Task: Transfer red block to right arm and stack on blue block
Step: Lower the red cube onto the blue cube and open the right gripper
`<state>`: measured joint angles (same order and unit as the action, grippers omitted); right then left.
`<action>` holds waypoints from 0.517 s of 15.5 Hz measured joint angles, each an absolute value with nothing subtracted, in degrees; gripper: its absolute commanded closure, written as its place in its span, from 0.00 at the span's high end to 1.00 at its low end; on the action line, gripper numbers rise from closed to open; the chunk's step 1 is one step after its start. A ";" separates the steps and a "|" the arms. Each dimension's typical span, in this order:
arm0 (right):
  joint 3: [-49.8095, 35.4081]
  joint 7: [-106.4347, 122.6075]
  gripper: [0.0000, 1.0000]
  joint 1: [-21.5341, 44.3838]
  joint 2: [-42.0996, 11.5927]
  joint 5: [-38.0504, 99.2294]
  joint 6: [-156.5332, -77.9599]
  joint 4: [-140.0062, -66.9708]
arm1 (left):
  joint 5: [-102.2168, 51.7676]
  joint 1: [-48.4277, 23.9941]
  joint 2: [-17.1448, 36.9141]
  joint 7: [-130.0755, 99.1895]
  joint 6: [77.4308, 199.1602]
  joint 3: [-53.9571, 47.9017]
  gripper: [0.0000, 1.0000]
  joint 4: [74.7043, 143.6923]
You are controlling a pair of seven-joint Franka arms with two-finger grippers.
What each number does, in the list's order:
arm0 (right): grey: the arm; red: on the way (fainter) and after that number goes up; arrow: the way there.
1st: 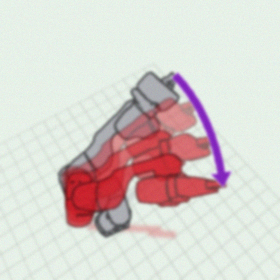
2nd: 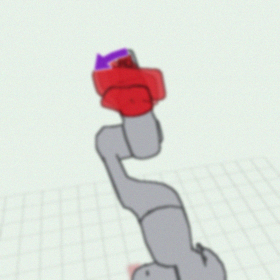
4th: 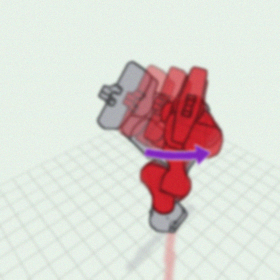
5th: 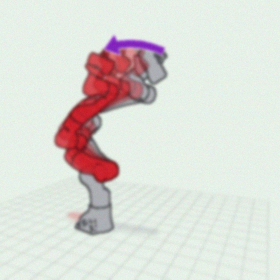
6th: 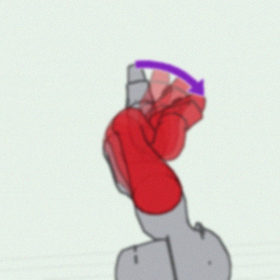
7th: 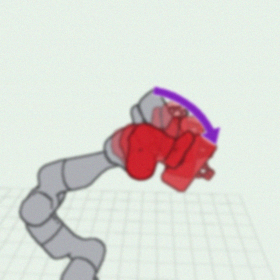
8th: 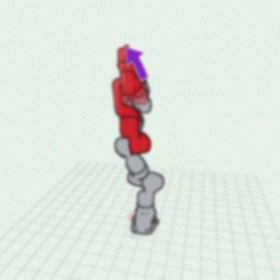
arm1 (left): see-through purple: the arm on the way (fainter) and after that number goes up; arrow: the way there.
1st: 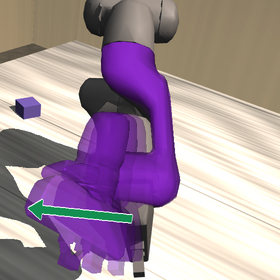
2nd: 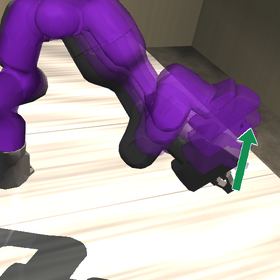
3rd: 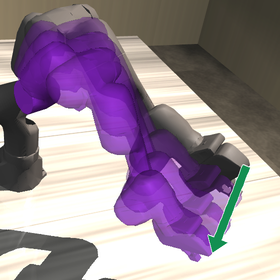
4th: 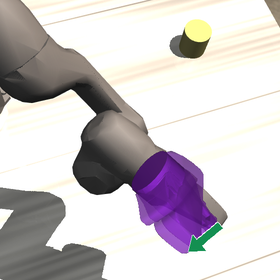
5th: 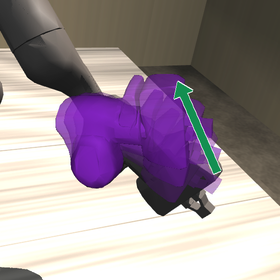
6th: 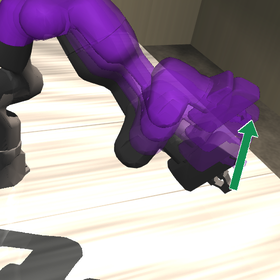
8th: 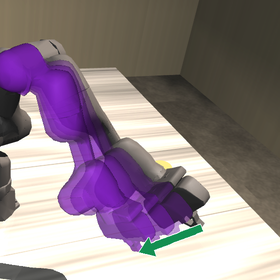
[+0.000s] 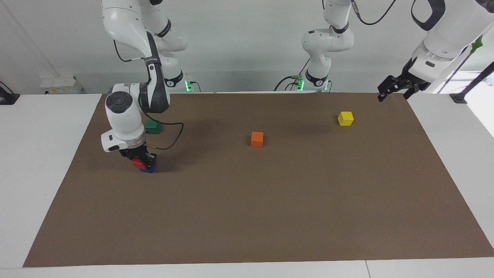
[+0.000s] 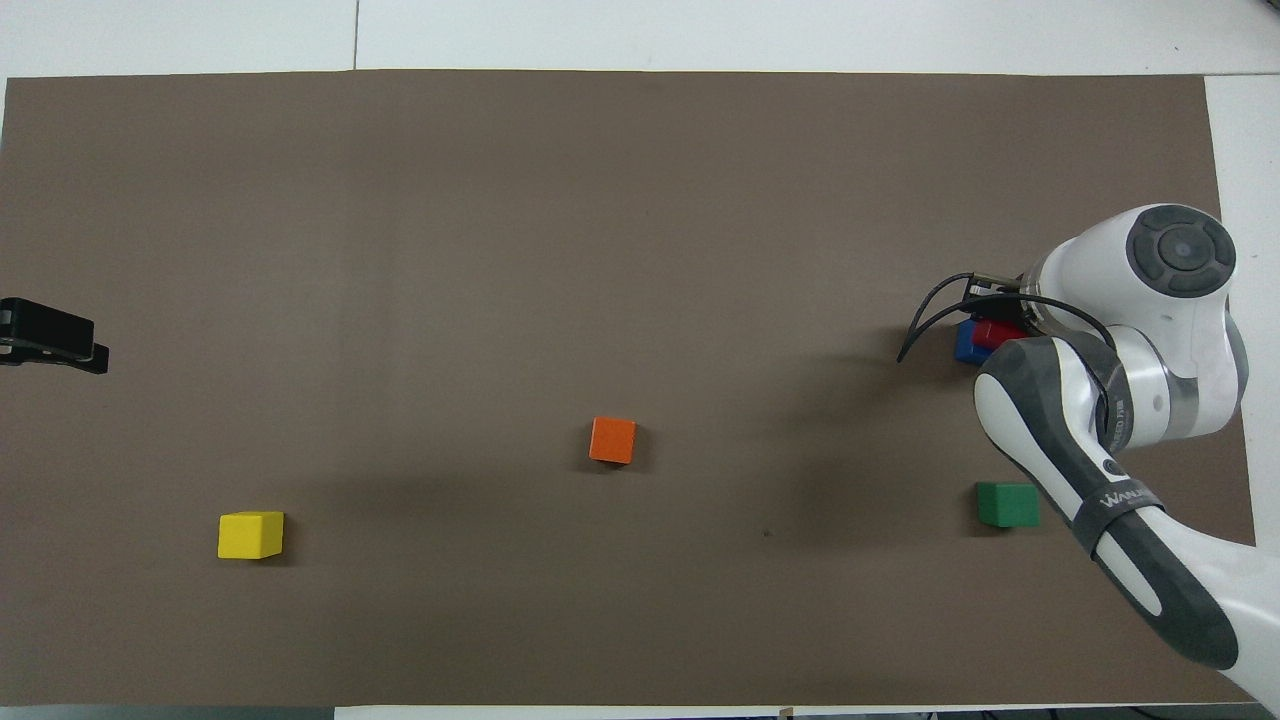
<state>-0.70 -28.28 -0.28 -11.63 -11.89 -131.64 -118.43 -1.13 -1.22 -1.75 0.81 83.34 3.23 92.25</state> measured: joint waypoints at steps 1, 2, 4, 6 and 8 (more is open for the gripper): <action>-0.70 -28.36 0.83 -0.29 -11.63 -11.89 -131.64 -118.43 | -1.44 -1.23 -1.75 0.85 83.29 3.06 1.00 92.27; -0.70 -28.38 0.86 -0.29 -11.63 -11.89 -131.64 -118.43 | -1.51 -1.24 -1.77 0.88 83.29 2.89 1.00 92.27; -0.70 -28.39 1.00 -0.30 -11.63 -11.89 -131.64 -118.43 | -1.54 -1.24 -1.83 0.88 83.29 2.64 1.00 92.27; -0.70 -28.40 1.00 -0.30 -11.63 -11.89 -131.64 -118.39 | -1.56 -1.27 -1.92 0.88 83.29 2.51 1.00 92.27; -0.76 -28.40 1.00 -0.30 -11.57 -11.89 -131.46 -118.06 | -1.56 -1.27 -2.05 0.88 83.29 2.45 1.00 92.27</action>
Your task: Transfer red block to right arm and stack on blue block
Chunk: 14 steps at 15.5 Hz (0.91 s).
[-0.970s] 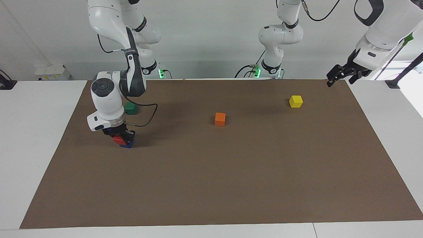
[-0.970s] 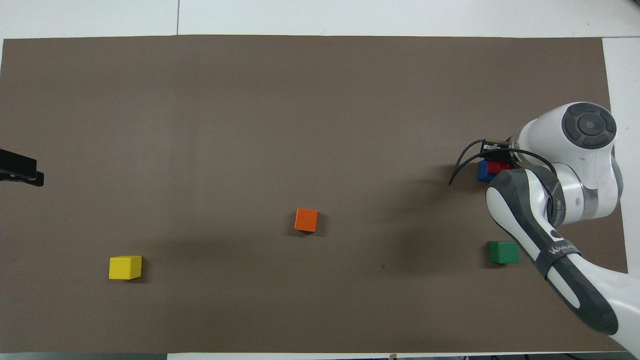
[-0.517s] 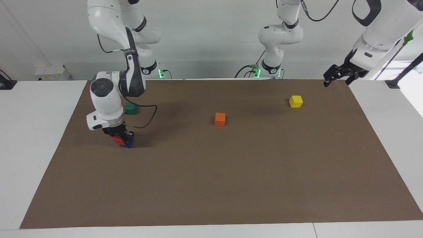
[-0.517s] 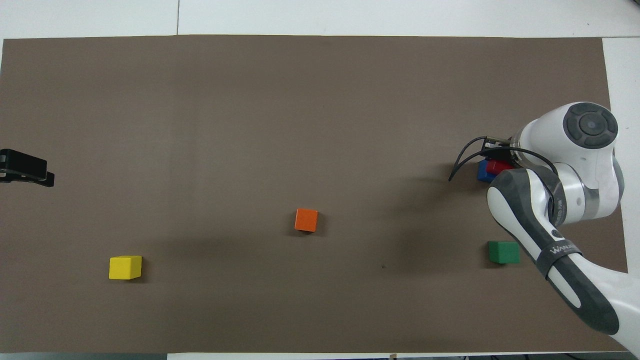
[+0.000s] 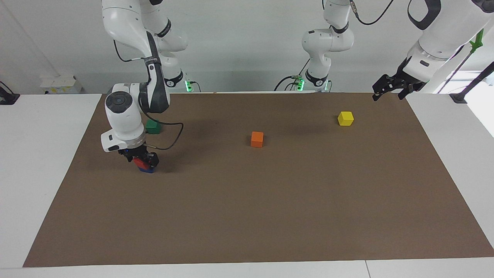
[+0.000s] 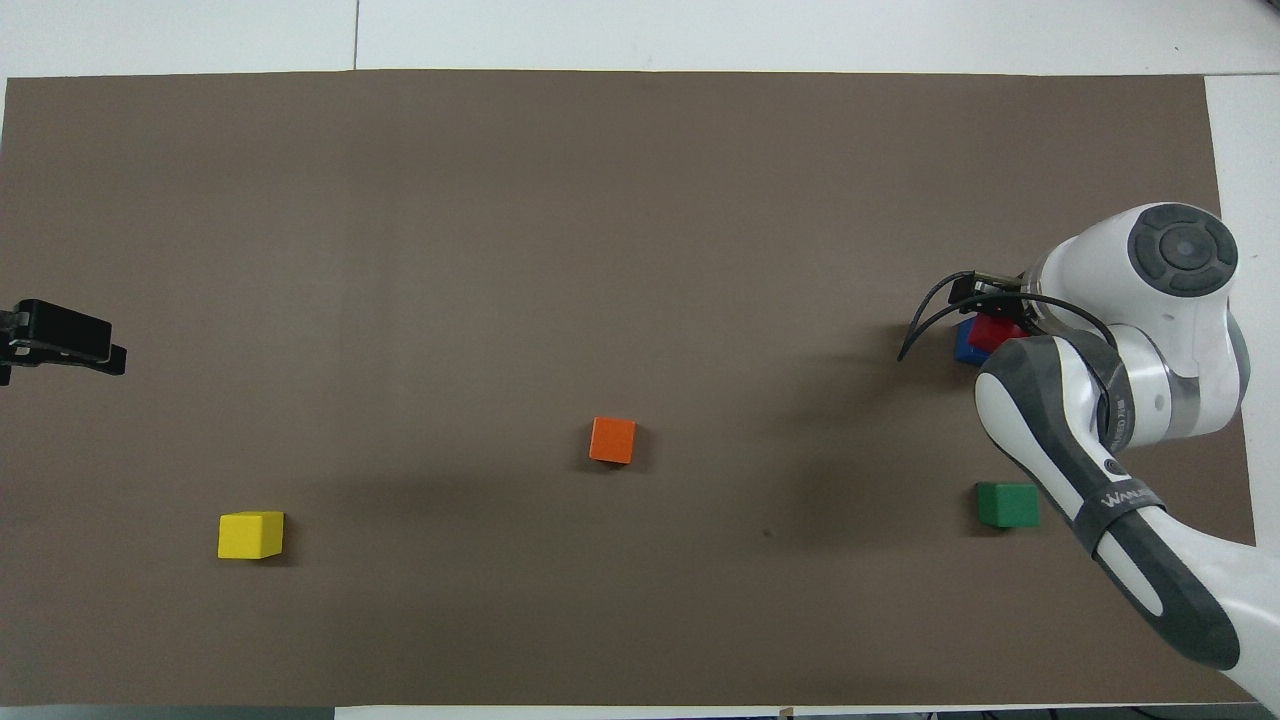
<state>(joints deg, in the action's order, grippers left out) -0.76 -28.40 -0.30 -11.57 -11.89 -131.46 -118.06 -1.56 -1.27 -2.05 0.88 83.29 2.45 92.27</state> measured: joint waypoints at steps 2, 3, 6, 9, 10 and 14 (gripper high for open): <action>-1.06 -28.19 1.00 -0.24 -11.12 -11.89 -128.94 -116.55 | -1.56 -1.26 -2.13 0.88 83.29 2.54 1.00 92.27; -1.29 -27.09 1.00 -0.14 -10.65 -11.89 -126.66 -115.08 | -1.56 -1.25 -2.14 0.88 83.29 2.60 1.00 92.27; -1.96 -18.25 1.00 -0.10 -8.69 -9.93 -118.71 -108.55 | -1.56 -1.24 -2.14 0.88 83.29 2.63 1.00 92.27; -1.62 -6.14 1.00 -0.77 -7.19 -3.94 -109.98 -100.35 | -1.56 -1.24 -2.14 0.88 83.29 2.63 1.00 92.27; -1.58 -2.52 1.00 -1.20 -6.88 -3.31 -107.30 -97.76 | -1.56 -1.24 -2.14 0.88 83.29 2.63 1.00 92.27; -1.46 2.75 1.00 -1.84 -3.56 -3.09 -96.73 -91.32 | -1.56 -1.24 -2.14 0.88 83.29 2.63 1.00 92.27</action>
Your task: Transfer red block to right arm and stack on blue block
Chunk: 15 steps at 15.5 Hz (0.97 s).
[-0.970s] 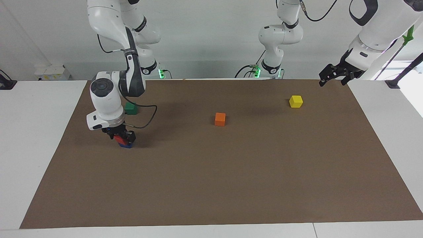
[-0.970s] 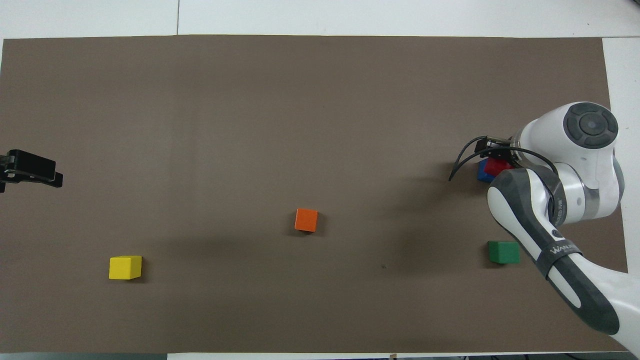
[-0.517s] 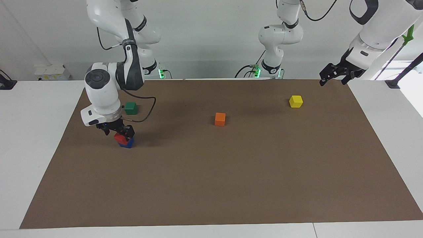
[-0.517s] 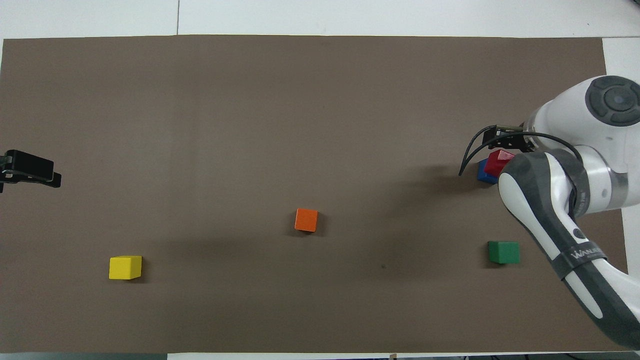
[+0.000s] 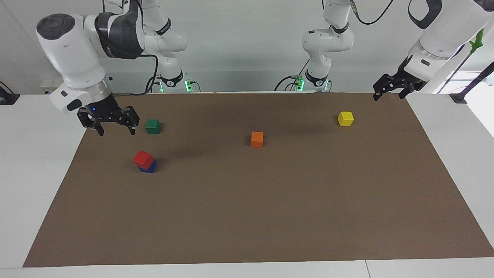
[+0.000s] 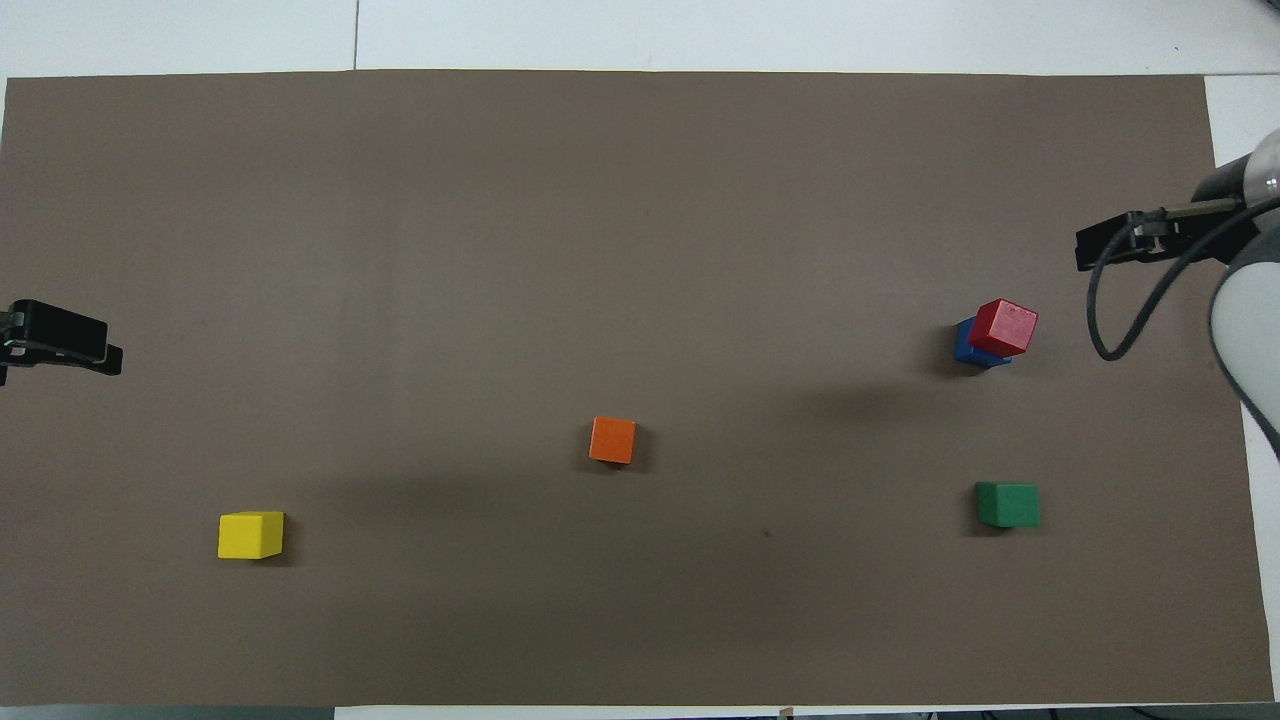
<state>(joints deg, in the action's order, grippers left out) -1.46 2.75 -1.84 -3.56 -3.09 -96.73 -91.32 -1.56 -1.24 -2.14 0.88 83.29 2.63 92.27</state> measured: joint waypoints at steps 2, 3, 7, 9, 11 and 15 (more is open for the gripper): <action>-1.51 2.81 1.00 -1.83 -0.49 -3.06 -92.20 -90.73 | -1.56 -1.24 -2.14 0.88 83.29 2.63 1.00 92.27; -1.55 2.81 1.00 -1.82 1.00 -3.04 -90.49 -90.73 | -1.56 -1.24 -2.14 0.88 83.29 2.63 1.00 92.27; -1.54 2.82 1.00 -1.82 3.35 -2.92 -84.51 -89.68 | -1.56 -1.24 -2.14 0.88 83.29 2.63 1.00 92.27; -1.48 2.82 1.00 -2.16 3.28 -2.82 -82.99 -88.89 | -1.56 -1.24 -2.14 0.88 83.29 2.63 1.00 92.27; -1.46 2.84 1.00 -3.03 3.02 -2.13 -82.98 -88.76 | -1.56 -1.24 -2.14 0.88 83.29 2.63 1.00 92.27; -1.33 2.85 1.00 -3.81 2.08 -0.77 -83.06 -87.57 | -1.56 -1.24 -2.14 0.88 83.29 2.63 1.00 92.27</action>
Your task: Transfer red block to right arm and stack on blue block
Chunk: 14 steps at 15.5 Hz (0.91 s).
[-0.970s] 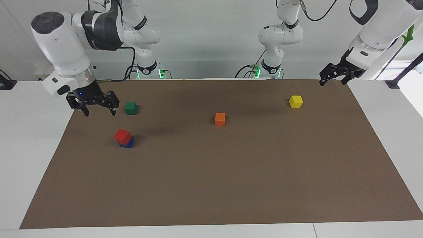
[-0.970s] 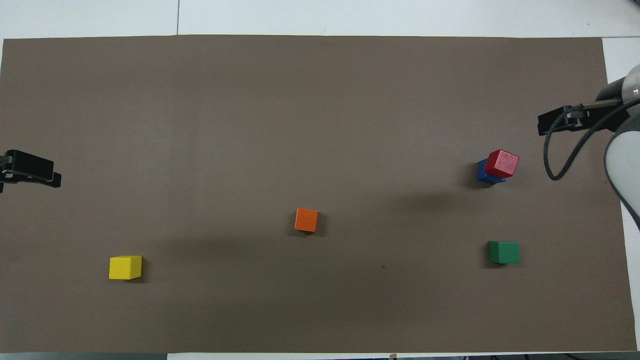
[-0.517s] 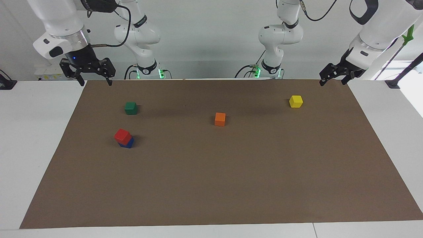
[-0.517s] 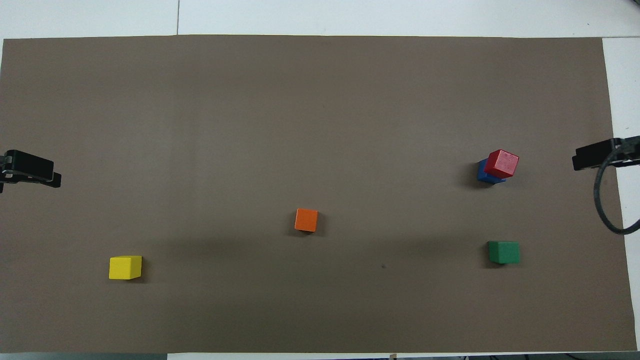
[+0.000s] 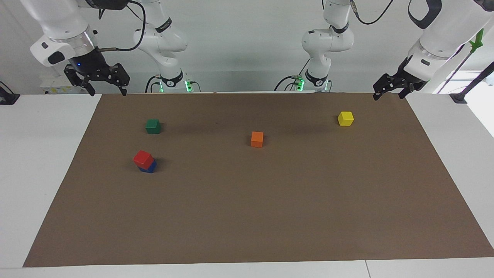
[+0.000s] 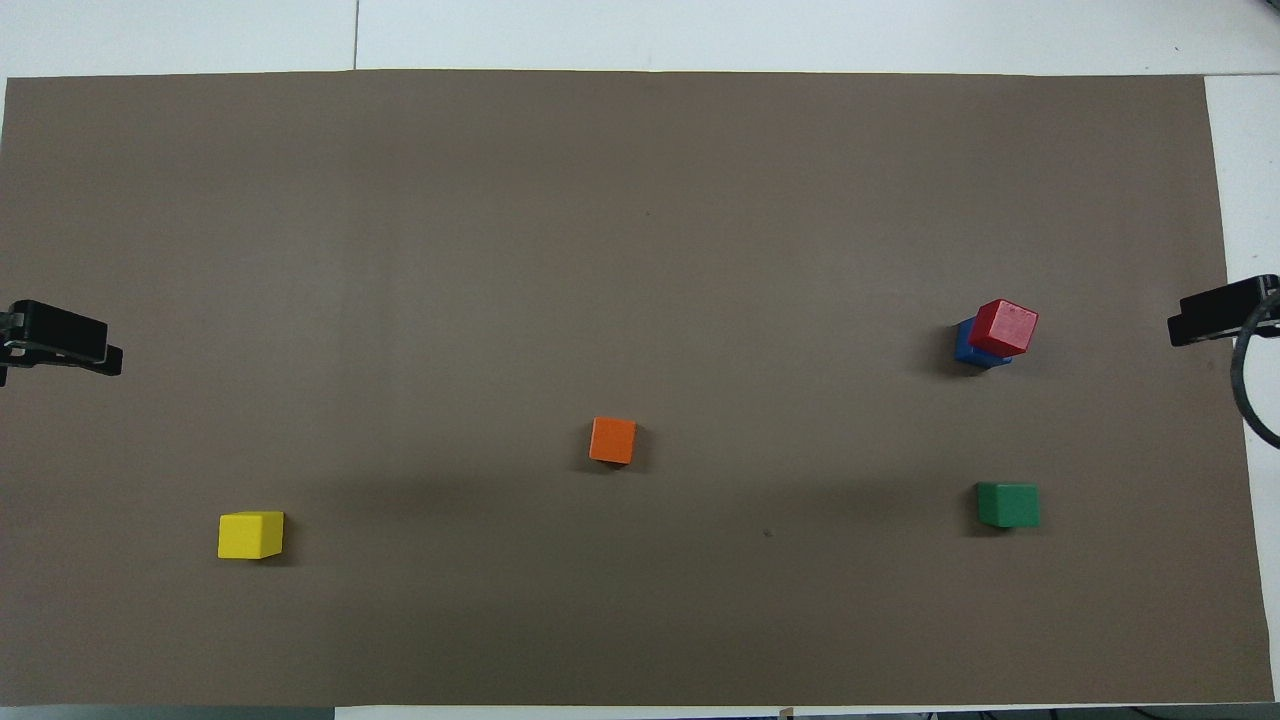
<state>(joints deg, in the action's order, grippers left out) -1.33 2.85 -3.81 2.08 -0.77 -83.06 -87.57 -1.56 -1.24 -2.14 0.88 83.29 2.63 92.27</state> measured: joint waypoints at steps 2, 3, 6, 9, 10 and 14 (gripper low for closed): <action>-1.34 2.85 1.00 -3.83 1.93 -0.61 -83.06 -86.99 | -1.56 -1.24 -2.14 0.88 83.29 2.63 1.00 92.27; -1.33 2.85 1.00 -3.83 1.90 -0.60 -83.06 -86.86 | -1.56 -1.24 -2.14 0.88 83.29 2.63 1.00 92.27; -1.32 2.85 1.00 -3.82 1.84 -0.60 -83.06 -86.79 | -1.56 -1.24 -2.14 0.88 83.29 2.64 1.00 92.27; -0.95 2.85 1.00 -3.57 1.84 -0.60 -83.06 -86.71 | -1.56 -1.24 -2.14 0.88 83.29 2.64 1.00 92.27; -0.22 2.85 1.00 -2.97 1.84 -0.60 -83.06 -86.69 | -1.56 -1.24 -2.14 0.88 83.29 2.64 1.00 92.27; 2.86 2.85 1.00 -0.21 1.83 -0.60 -83.27 -86.63 | -1.56 -1.24 -2.14 0.88 83.29 2.64 1.00 92.27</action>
<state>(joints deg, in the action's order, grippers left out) 2.86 2.85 -0.21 1.83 -0.60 -83.27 -86.63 -1.56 -1.24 -2.14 0.88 83.29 2.64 92.27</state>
